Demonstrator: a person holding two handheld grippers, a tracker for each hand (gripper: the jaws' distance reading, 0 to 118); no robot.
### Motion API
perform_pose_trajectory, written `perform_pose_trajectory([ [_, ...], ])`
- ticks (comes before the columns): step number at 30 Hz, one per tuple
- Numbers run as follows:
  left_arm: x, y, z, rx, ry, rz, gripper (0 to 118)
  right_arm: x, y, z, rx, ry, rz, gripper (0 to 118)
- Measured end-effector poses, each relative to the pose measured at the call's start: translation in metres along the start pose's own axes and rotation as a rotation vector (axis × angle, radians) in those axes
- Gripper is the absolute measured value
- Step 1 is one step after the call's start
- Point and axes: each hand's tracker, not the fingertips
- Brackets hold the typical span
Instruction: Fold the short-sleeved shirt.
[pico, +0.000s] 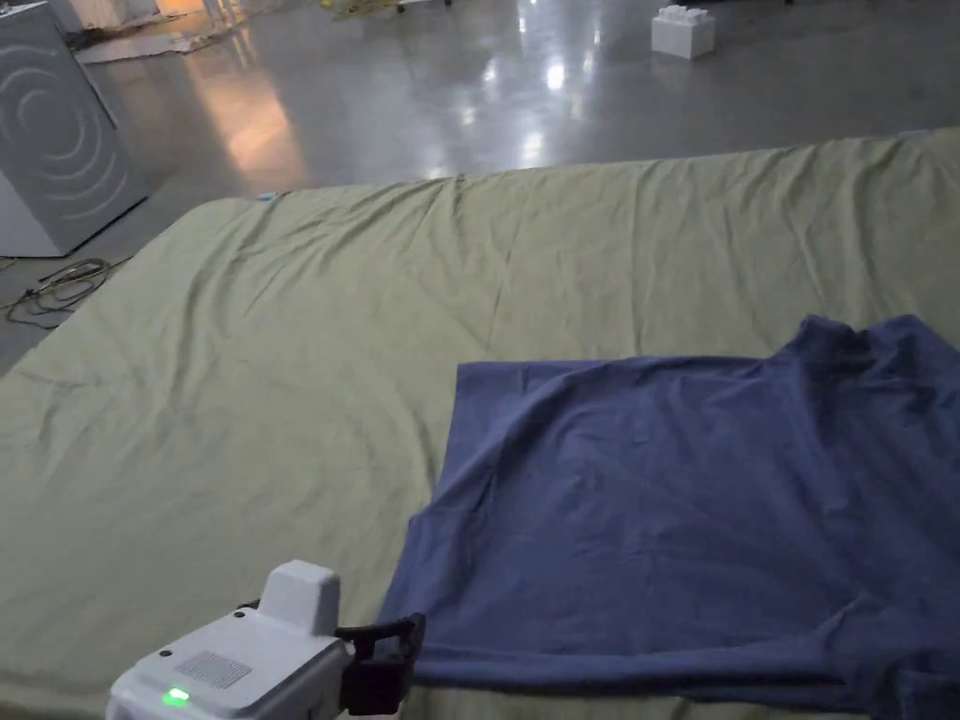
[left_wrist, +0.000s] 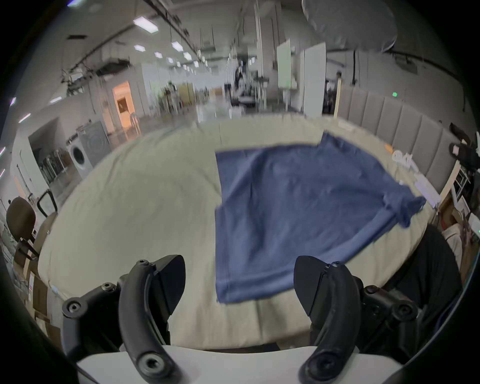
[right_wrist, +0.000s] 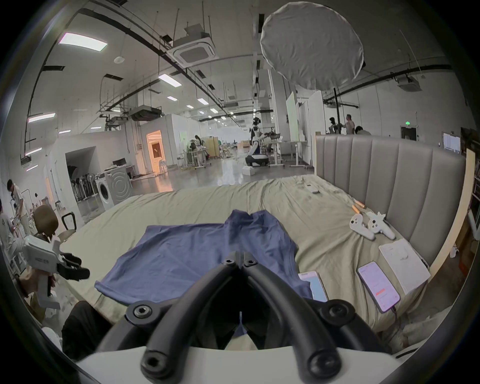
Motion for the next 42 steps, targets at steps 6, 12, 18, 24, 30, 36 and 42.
perform_pose_trajectory([
  [6, -0.003, -0.011, -0.058, -0.191, -0.005, 0.067, 83, 0.006, -0.007, -0.001, -0.036, -0.016, -0.046, 0],
  [12, 0.004, -0.003, -0.077, -0.239, -0.036, 0.04, 58, 0.012, -0.011, 0.001, -0.068, -0.043, -0.051, 0],
  [18, 0.026, 0.003, -0.081, -0.272, -0.027, -0.102, 12, 0.028, -0.02, -0.006, -0.126, -0.091, -0.044, 0],
  [24, 0.03, 0.006, -0.091, -0.308, -0.022, -0.096, 12, 0.081, -0.051, -0.061, -0.343, -0.194, -0.031, 93],
  [30, 0.026, 0.01, -0.081, -0.304, -0.049, 0.008, 12, 0.114, -0.082, -0.119, -0.508, -0.182, -0.037, 78],
  [36, 0.028, 0.01, -0.078, -0.302, -0.047, 0.033, 12, 0.096, -0.093, -0.133, -0.605, -0.064, 0.031, 59],
  [42, 0.024, 0.008, -0.08, -0.297, -0.051, 0.049, 12, 0.088, -0.099, -0.138, -0.641, -0.069, 0.005, 9],
])
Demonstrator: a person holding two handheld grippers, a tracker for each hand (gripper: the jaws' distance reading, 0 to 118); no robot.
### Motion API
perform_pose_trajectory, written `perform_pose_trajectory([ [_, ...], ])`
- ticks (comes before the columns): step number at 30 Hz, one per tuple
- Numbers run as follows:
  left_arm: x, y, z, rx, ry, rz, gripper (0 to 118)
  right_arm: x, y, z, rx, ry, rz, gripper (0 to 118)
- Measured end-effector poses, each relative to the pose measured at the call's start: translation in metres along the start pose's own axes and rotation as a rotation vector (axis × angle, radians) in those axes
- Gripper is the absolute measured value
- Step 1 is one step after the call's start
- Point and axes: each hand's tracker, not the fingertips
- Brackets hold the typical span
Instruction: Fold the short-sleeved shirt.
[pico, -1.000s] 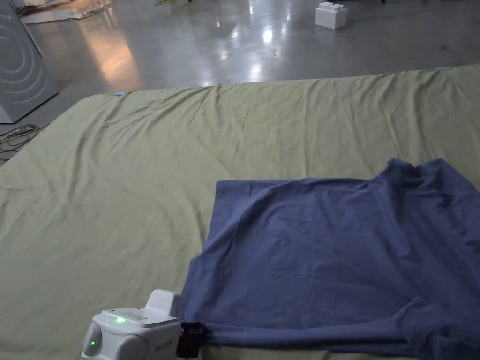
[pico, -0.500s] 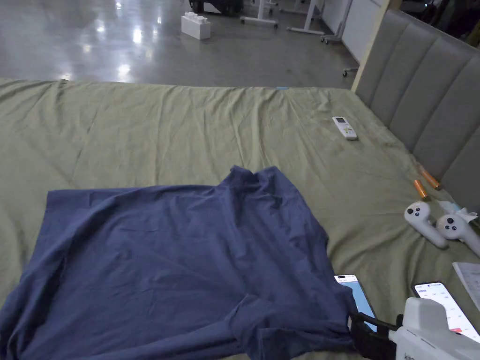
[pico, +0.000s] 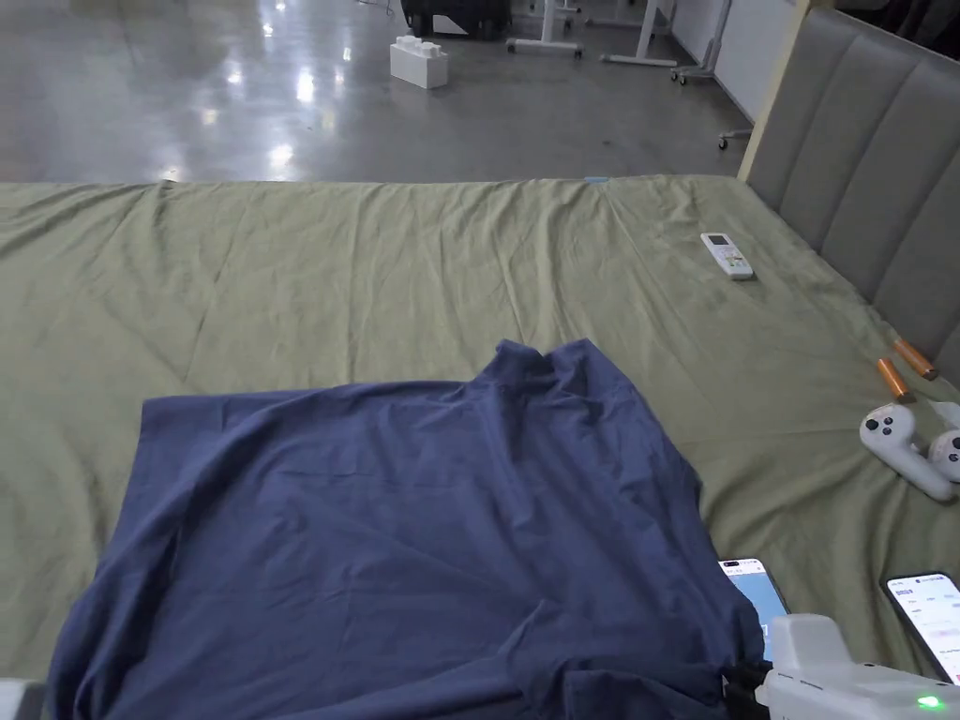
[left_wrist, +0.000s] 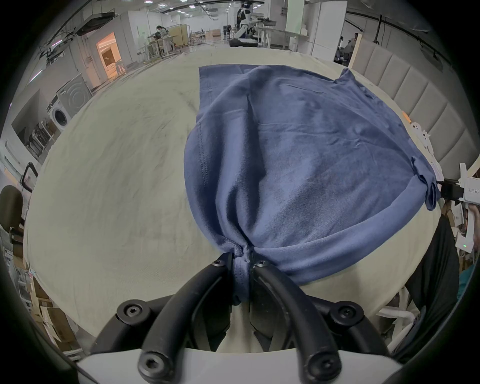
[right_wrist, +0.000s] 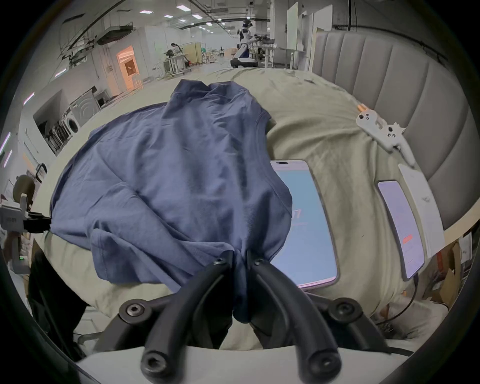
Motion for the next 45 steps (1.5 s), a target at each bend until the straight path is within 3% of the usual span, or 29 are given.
perform_pose_trajectory([
  [3, -0.001, -0.002, 0.004, 0.01, -0.005, 0.008, 12, -0.002, -0.001, 0.003, 0.005, -0.011, 0.019, 8],
  [6, -0.011, -0.008, 0.012, 0.066, -0.002, -0.015, 11, 0.006, -0.004, 0.021, 0.07, 0.023, -0.071, 7],
  [9, -0.011, -0.002, 0.031, 0.139, -0.017, -0.039, 11, 0.011, 0.002, 0.04, 0.153, 0.049, -0.081, 7],
  [11, -0.014, 0.012, 0.046, 0.197, -0.013, -0.047, 11, 0.012, 0.019, 0.048, 0.165, 0.048, -0.065, 7],
  [15, -0.03, 0.053, 0.062, 0.291, -0.056, 0.047, 11, 0.016, 0.065, 0.052, 0.258, 0.108, -0.165, 7],
  [22, -0.055, 0.144, 0.019, 0.28, -0.062, 0.139, 11, 0.013, 0.162, 0.005, 0.269, 0.143, -0.234, 7],
  [30, -0.058, 0.209, -0.071, 0.218, -0.008, 0.171, 12, 0.003, 0.218, -0.093, 0.154, 0.075, -0.152, 7],
  [32, -0.059, 0.212, -0.082, 0.228, 0.015, 0.196, 29, 0.009, 0.217, -0.112, 0.141, 0.073, -0.152, 7],
  [33, -0.061, 0.213, -0.089, 0.231, 0.039, 0.219, 45, 0.011, 0.216, -0.12, 0.138, 0.073, -0.152, 8],
  [34, -0.063, 0.213, -0.094, 0.227, 0.048, 0.237, 71, 0.013, 0.213, -0.125, 0.137, 0.072, -0.151, 16],
  [35, -0.064, 0.211, -0.096, 0.22, 0.048, 0.25, 85, 0.018, 0.21, -0.13, 0.131, 0.07, -0.151, 35],
  [36, -0.067, 0.206, -0.094, 0.229, 0.045, 0.255, 95, 0.021, 0.208, -0.132, 0.113, 0.065, -0.154, 59],
  [37, -0.069, 0.201, -0.091, 0.249, 0.021, 0.259, 96, 0.025, 0.206, -0.131, 0.1, 0.062, -0.161, 85],
  [38, -0.072, 0.195, -0.079, 0.298, -0.068, 0.248, 96, 0.03, 0.202, -0.124, 0.119, 0.068, -0.167, 91],
  [39, -0.073, 0.189, -0.067, 0.331, -0.1, 0.25, 96, 0.033, 0.199, -0.114, 0.169, 0.076, -0.191, 89],
  [42, -0.054, 0.166, -0.004, 0.469, -0.082, 0.211, 96, 0.037, 0.187, -0.061, 0.314, 0.074, -0.224, 88],
  [45, -0.035, 0.143, 0.071, 0.627, -0.077, 0.178, 96, 0.027, 0.168, 0.012, 0.467, 0.116, -0.194, 88],
])
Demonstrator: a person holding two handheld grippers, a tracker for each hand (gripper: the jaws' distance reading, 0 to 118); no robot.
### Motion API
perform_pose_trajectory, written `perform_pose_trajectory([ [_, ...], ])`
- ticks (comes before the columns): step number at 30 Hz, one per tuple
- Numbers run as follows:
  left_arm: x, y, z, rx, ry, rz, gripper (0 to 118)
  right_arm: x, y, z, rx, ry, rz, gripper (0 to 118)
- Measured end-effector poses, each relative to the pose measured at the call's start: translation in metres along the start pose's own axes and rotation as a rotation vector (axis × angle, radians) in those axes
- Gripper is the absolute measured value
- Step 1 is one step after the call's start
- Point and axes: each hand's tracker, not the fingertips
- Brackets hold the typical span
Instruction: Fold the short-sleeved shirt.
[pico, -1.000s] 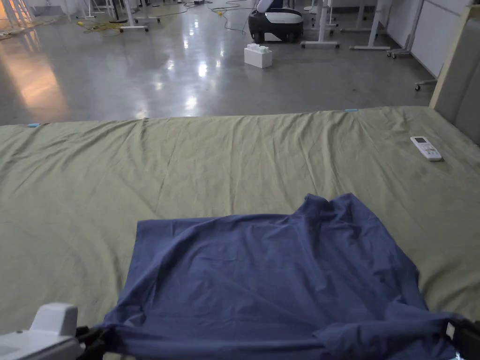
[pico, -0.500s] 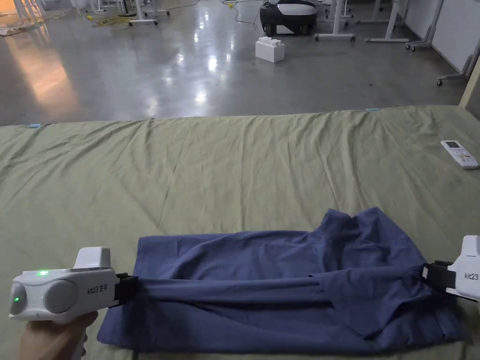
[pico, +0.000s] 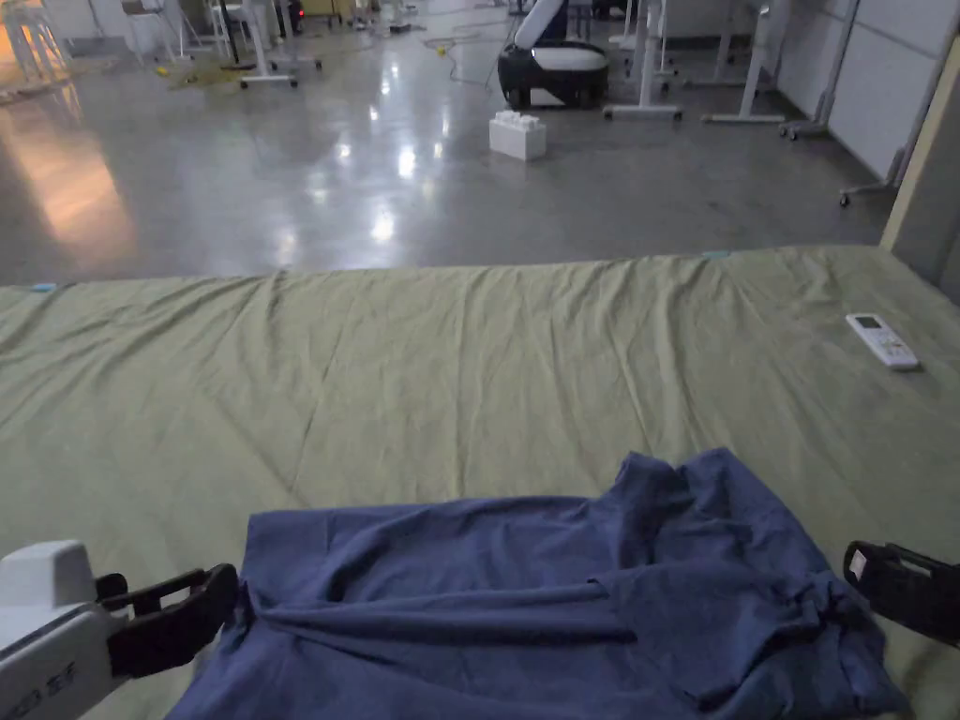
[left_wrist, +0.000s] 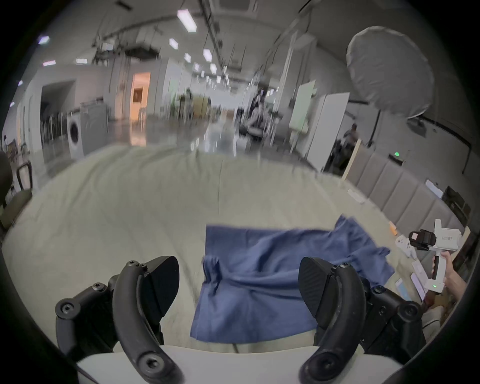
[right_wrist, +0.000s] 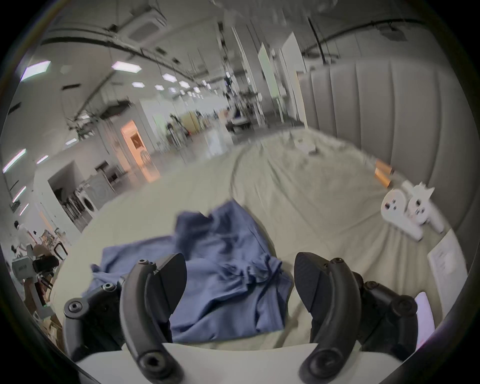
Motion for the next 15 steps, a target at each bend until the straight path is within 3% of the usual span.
perform_pose_trajectory([
  [6, 0.054, 0.013, 0.128, 0.333, -0.003, -0.151, 96, -0.063, 0.006, 0.127, 0.293, -0.004, 0.162, 88],
  [9, 0.084, 0.008, 0.17, 0.407, 0.027, -0.244, 91, -0.091, 0.002, 0.17, 0.42, 0.031, 0.255, 86],
  [10, 0.093, 0.007, 0.182, 0.43, 0.044, -0.26, 89, -0.096, -0.003, 0.175, 0.385, 0.019, 0.225, 84],
  [11, 0.1, 0.006, 0.188, 0.438, 0.061, -0.267, 88, -0.103, -0.006, 0.183, 0.411, 0.017, 0.244, 83],
  [12, 0.106, 0.004, 0.196, 0.454, 0.069, -0.265, 85, -0.111, -0.007, 0.194, 0.467, 0.023, 0.303, 81],
  [14, 0.112, 0.004, 0.211, 0.49, 0.034, -0.242, 52, -0.116, -0.014, 0.202, 0.463, 0.022, 0.304, 53],
  [15, 0.114, 0.004, 0.215, 0.511, -0.006, -0.244, 27, -0.119, -0.015, 0.205, 0.459, 0.023, 0.302, 37],
])
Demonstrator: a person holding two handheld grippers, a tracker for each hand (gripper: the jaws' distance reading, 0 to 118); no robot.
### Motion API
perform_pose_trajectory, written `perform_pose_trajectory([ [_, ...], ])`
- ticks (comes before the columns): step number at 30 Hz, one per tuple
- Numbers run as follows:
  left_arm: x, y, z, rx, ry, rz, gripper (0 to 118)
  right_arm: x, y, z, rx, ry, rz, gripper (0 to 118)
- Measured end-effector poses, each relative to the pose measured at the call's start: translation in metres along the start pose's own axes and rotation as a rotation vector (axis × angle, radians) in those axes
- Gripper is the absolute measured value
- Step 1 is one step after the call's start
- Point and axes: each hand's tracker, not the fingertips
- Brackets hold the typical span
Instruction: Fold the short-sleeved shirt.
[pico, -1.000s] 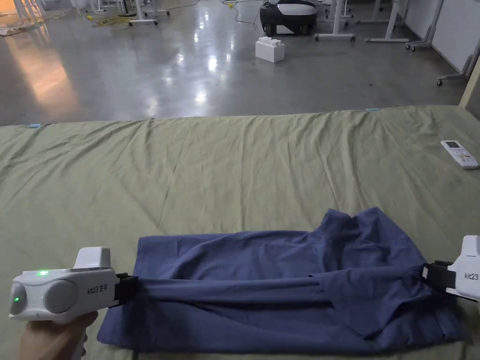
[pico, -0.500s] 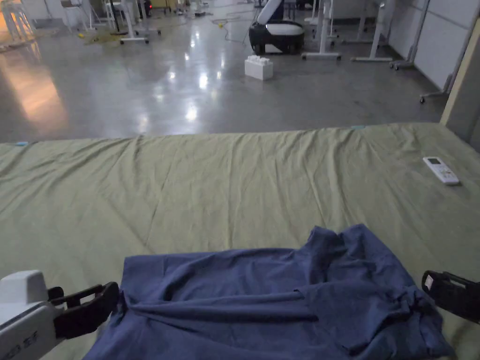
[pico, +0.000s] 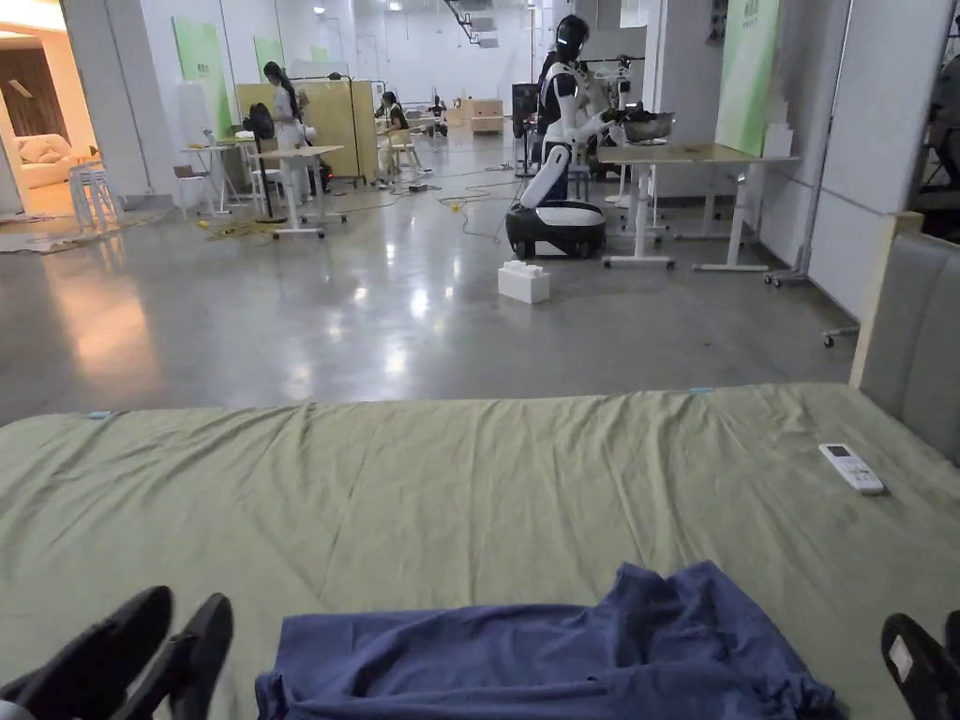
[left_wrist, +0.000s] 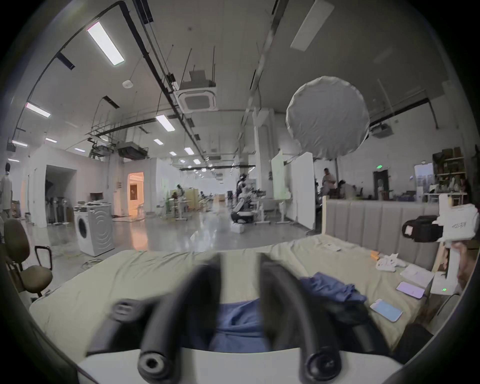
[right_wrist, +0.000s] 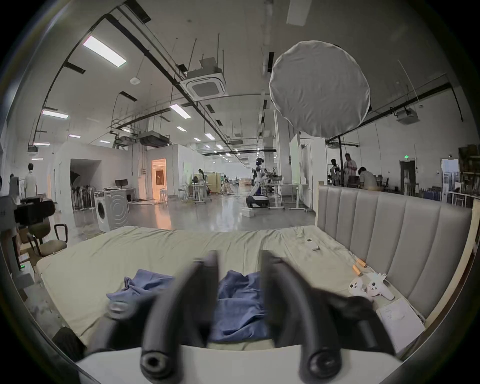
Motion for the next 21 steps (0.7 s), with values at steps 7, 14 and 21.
perform_pose_trajectory([
  [7, 0.004, 0.003, 0.005, -0.023, -0.002, -0.004, 0, -0.006, 0.006, 0.013, 0.032, 0.021, 0.043, 0],
  [14, -0.006, -0.011, -0.007, -0.103, 0.031, 0.033, 0, 0.003, -0.001, 0.006, -0.028, 0.028, -0.023, 0],
  [21, -0.047, -0.069, -0.055, -0.293, 0.103, 0.156, 0, 0.007, -0.029, -0.007, -0.125, 0.056, -0.082, 0],
])
